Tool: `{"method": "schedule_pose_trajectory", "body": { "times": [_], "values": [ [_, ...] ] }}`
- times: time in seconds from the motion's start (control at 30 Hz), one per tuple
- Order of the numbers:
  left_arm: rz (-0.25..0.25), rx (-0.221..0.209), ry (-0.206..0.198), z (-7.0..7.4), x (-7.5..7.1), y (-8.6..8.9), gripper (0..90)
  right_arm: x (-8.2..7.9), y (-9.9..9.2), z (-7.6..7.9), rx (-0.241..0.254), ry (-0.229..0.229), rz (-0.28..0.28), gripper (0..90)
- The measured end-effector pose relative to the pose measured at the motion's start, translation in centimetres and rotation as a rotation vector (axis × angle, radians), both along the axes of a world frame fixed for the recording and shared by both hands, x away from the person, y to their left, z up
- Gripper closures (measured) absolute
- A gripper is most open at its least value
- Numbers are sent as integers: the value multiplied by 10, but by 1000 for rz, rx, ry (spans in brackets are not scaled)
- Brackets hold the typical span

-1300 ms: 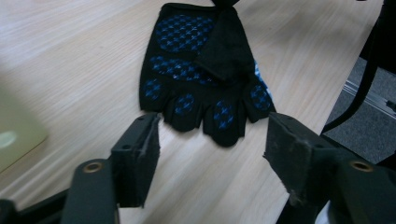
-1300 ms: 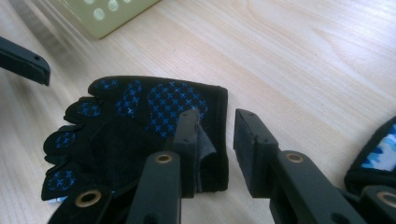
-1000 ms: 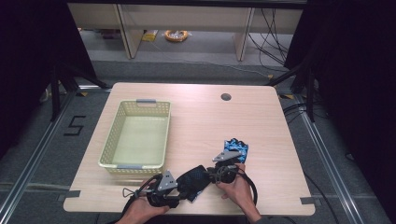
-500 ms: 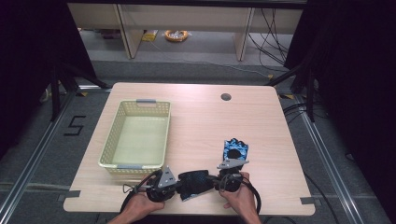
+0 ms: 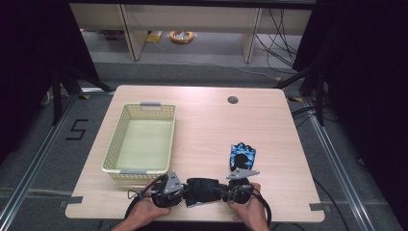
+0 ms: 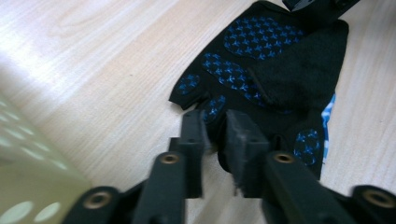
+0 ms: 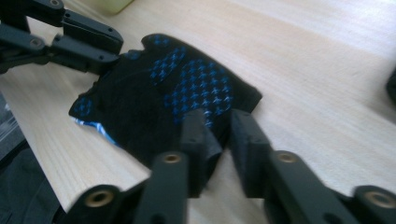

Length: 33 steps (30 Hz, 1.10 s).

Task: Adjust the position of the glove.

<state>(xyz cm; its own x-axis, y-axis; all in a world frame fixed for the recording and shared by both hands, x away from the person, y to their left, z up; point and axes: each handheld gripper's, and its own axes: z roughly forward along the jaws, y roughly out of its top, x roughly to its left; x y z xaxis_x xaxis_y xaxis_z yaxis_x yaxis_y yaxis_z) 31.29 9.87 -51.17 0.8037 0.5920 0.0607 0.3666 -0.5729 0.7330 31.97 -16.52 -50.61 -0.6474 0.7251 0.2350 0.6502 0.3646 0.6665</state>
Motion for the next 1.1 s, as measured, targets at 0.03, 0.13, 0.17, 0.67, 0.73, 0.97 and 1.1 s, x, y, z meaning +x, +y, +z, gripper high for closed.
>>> {"method": "schedule_pose_trajectory", "body": {
  "times": [0.03,0.13,0.17,0.67,0.73,0.97,1.1],
  "values": [
    [0,0,0,0,0,0,686,0,0,0,0,0,0,715],
    [-9,-9,2,6,-4,2,595,-1,-4,6,53,-9,-20,671],
    [4,-40,11,8,-8,2,579,-2,-8,14,73,-43,-35,640],
    [72,-148,114,18,-20,30,378,58,-75,27,-35,-161,-319,557],
    [67,-142,115,17,-21,32,373,61,-76,26,-45,-144,-335,557],
    [89,-145,133,16,-26,44,365,89,-70,13,-128,-97,-368,556],
    [93,-168,126,16,-28,48,364,93,-68,7,-159,-62,-387,569]
  ]
}}
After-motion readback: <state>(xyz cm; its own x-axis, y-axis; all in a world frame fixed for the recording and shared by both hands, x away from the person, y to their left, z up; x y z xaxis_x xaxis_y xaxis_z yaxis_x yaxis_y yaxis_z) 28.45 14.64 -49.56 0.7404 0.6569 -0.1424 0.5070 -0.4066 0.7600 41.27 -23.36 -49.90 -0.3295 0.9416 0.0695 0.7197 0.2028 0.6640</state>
